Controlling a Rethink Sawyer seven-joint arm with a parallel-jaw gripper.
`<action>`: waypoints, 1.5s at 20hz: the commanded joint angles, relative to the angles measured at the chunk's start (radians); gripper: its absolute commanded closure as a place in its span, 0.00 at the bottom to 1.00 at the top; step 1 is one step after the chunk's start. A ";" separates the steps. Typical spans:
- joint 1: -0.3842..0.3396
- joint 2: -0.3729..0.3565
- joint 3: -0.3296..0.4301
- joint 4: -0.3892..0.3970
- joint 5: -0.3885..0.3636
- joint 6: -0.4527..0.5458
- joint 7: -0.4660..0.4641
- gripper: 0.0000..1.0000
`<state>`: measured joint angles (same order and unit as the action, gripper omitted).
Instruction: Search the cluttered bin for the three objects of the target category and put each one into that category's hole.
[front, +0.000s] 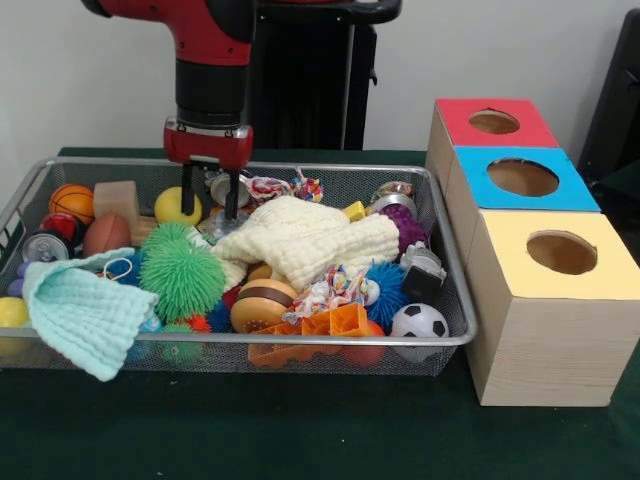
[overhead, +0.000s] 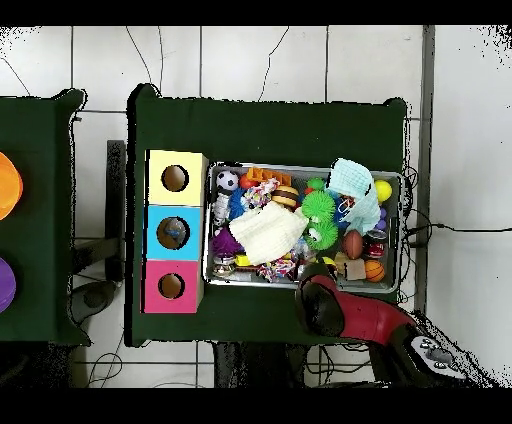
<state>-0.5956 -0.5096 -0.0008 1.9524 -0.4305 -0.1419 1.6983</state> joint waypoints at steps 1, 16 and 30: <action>0.005 0.091 0.045 0.040 0.035 0.010 0.188 0.00; -0.076 -0.074 0.138 0.131 0.043 0.157 0.142 0.00; -0.031 -0.071 0.138 0.153 0.096 0.124 0.164 0.00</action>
<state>-0.6353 -0.6105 0.0617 2.0987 -0.3819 -0.0996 1.6983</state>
